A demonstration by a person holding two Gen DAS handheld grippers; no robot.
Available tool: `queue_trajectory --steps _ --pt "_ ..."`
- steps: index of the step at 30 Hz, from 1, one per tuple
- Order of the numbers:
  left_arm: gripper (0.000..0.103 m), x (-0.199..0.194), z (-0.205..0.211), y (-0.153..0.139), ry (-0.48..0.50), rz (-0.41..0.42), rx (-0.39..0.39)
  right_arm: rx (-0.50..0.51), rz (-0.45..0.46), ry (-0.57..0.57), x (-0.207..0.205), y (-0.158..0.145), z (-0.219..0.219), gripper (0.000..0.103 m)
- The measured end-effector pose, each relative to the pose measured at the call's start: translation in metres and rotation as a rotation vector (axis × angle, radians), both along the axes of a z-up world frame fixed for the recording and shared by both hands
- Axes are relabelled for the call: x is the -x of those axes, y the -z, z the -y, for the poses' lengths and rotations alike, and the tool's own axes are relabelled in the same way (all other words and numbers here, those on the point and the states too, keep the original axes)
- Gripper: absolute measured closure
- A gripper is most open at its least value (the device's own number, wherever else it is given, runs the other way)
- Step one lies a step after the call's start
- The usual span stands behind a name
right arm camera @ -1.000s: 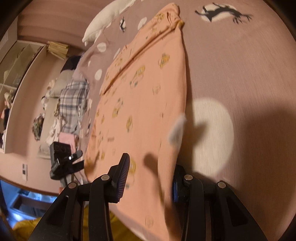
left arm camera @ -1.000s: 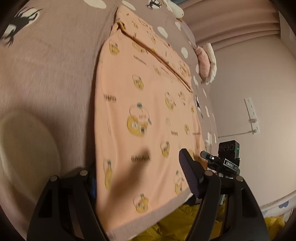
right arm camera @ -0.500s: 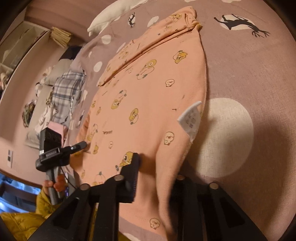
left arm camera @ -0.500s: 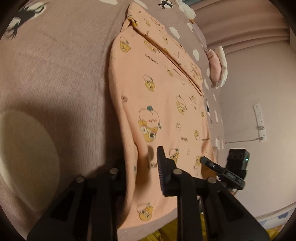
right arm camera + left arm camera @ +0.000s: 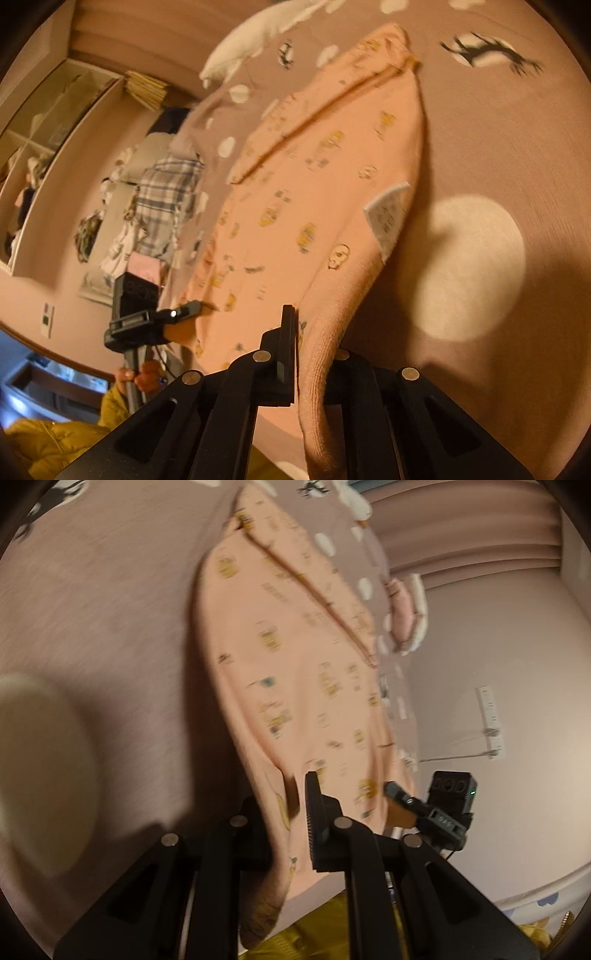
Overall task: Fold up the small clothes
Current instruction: 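Lift the hem with both grippers and fold it toward the collar, then hold the folded hem over the shirt body with both grippers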
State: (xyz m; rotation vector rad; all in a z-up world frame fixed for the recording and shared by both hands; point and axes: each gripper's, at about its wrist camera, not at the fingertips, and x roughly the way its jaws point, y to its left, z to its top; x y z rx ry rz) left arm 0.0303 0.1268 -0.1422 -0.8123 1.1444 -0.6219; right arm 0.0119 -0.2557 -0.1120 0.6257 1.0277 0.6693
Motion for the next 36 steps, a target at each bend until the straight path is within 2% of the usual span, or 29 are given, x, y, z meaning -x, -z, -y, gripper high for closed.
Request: queue_trajectory --steps 6,12,25,36 --pt "0.092 -0.005 0.015 -0.012 0.028 0.056 0.044 -0.015 0.063 -0.008 -0.002 -0.015 -0.011 0.095" --pt "0.092 -0.014 0.013 -0.018 0.001 0.076 0.086 -0.048 0.111 -0.006 -0.01 -0.027 -0.016 0.095" --pt "0.092 -0.025 0.02 -0.037 0.008 0.127 0.033 -0.041 0.154 -0.019 -0.016 -0.042 -0.026 0.095" --pt "0.092 -0.033 0.022 -0.039 0.012 0.15 0.04 -0.04 0.181 -0.023 -0.027 -0.05 -0.03 0.095"
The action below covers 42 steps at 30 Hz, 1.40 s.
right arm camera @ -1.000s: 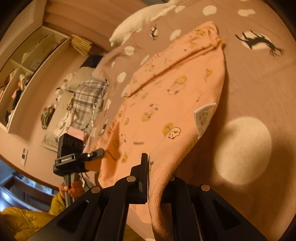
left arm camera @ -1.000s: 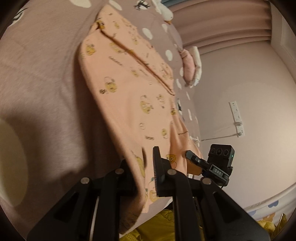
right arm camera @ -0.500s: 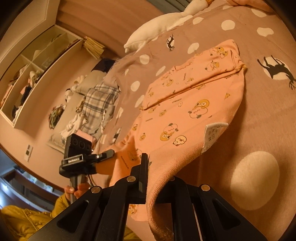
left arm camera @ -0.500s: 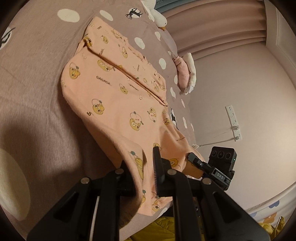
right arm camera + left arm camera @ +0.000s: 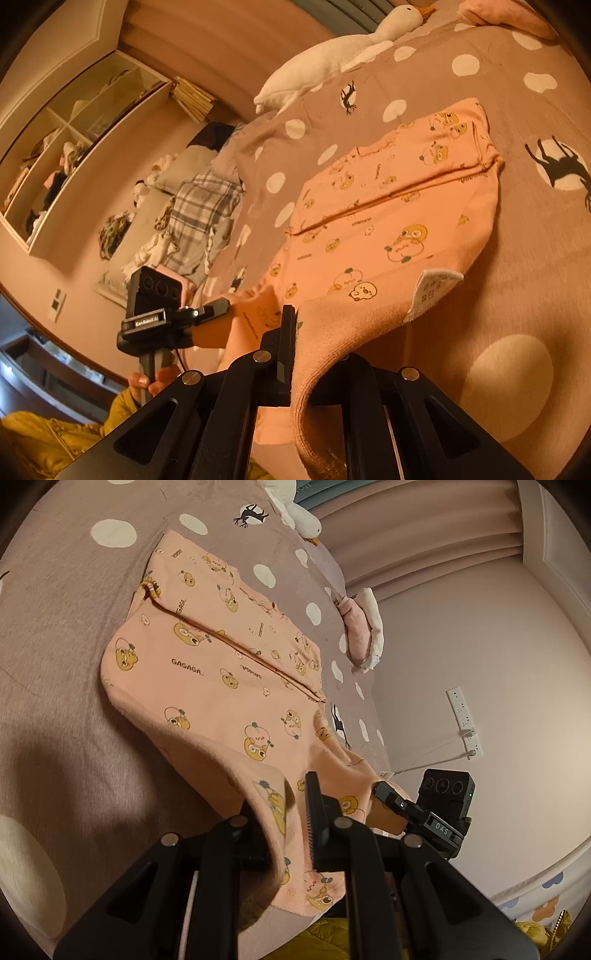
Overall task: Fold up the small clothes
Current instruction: 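Hold the folded hem over the shirt body with both grippers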
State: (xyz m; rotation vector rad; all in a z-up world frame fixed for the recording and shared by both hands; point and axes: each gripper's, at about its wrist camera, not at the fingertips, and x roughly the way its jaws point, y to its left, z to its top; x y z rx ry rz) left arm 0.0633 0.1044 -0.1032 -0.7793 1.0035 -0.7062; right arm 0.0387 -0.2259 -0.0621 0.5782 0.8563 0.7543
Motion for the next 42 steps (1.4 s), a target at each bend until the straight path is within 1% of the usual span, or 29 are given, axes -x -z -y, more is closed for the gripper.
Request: queue_trajectory --steps 18,36,42 --pt "0.092 -0.015 -0.006 -0.013 -0.023 0.023 0.012 0.003 0.029 -0.011 -0.021 -0.012 -0.009 0.095" --pt "0.092 -0.048 -0.004 -0.023 -0.057 0.036 0.017 -0.002 0.069 -0.017 -0.049 -0.023 -0.017 0.095" --pt "0.092 -0.055 -0.003 -0.024 -0.073 0.051 0.013 -0.005 0.059 -0.018 -0.056 -0.023 -0.017 0.095"
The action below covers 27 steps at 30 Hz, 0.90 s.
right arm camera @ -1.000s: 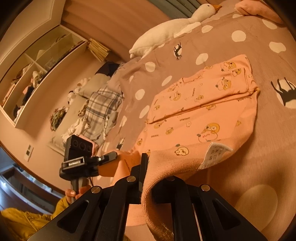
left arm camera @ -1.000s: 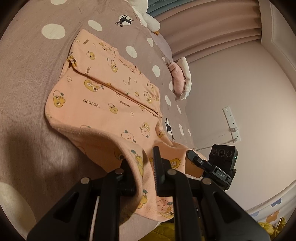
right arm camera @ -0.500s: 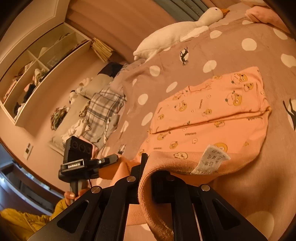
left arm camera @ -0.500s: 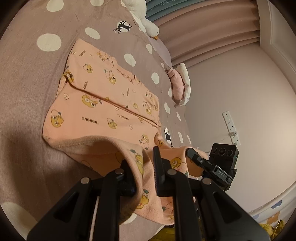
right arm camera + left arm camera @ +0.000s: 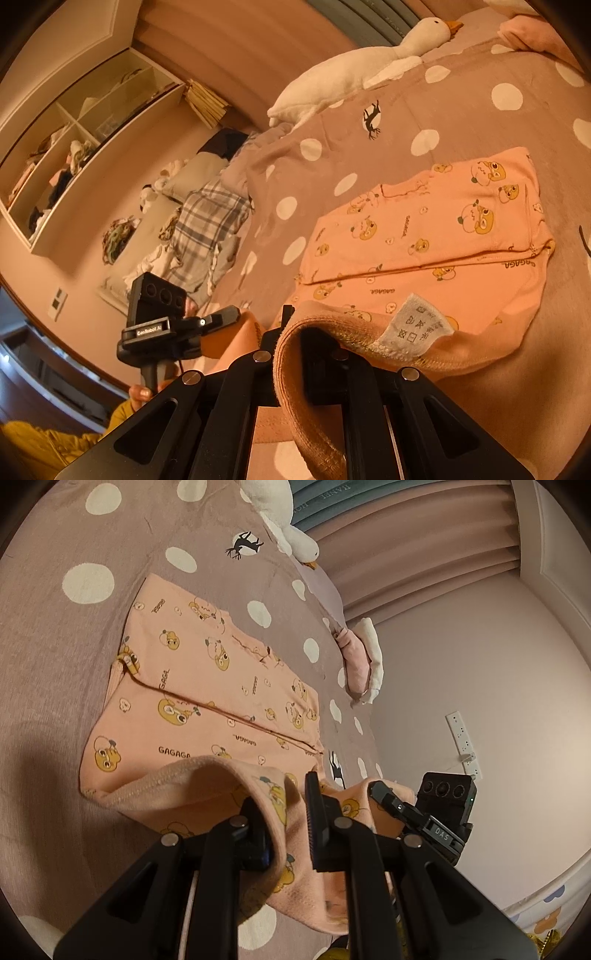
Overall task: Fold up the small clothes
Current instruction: 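Hold the folded hem over the shirt body with both grippers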
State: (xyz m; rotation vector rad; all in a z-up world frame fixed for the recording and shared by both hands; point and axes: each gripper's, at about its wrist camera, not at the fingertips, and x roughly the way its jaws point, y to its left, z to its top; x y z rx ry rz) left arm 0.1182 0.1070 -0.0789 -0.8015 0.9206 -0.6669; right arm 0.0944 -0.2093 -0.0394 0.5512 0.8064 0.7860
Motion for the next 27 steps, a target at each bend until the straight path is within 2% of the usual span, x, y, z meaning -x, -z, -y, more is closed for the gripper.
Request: queue_trajectory --steps 17,27 --pt "0.092 -0.012 -0.016 -0.008 -0.048 0.034 0.028 0.029 -0.008 0.039 -0.018 -0.004 0.001 0.095" --pt "0.092 -0.016 -0.018 -0.005 -0.05 0.027 0.031 0.038 -0.019 0.044 -0.024 -0.003 0.0 0.095"
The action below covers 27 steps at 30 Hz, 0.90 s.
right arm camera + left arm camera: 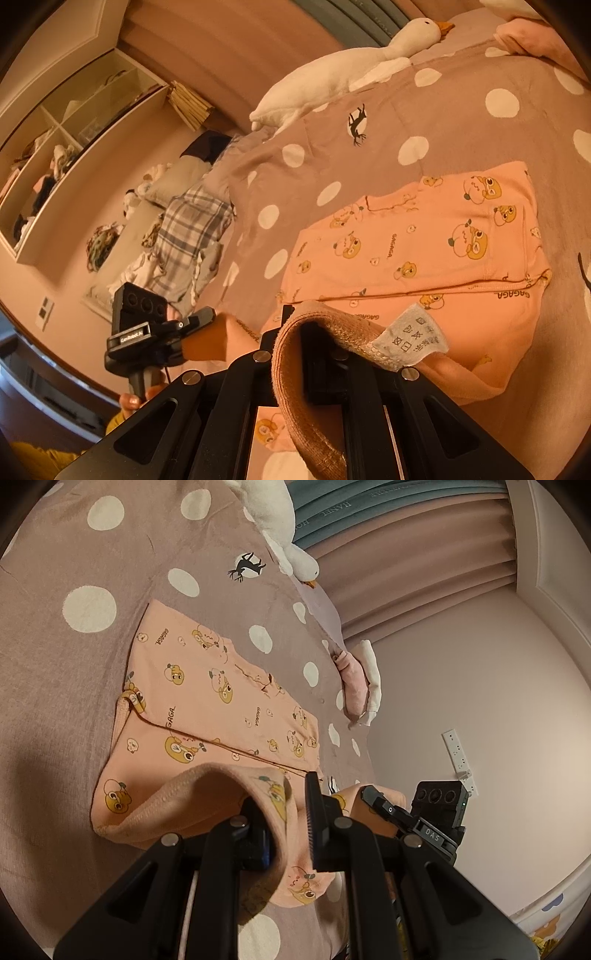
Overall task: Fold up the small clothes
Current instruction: 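Hold the folded hem over the shirt body with both grippers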
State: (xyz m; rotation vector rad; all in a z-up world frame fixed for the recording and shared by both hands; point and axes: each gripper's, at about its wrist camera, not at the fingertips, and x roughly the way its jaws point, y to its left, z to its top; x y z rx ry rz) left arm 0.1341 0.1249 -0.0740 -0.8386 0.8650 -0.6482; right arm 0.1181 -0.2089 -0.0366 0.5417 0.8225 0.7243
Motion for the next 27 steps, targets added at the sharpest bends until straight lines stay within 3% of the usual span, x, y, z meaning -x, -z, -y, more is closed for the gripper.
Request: queue_trajectory --steps 27 --pt "0.092 -0.018 -0.011 -0.007 -0.039 0.013 0.007 -0.012 0.002 0.045 -0.02 -0.003 0.008 0.095"
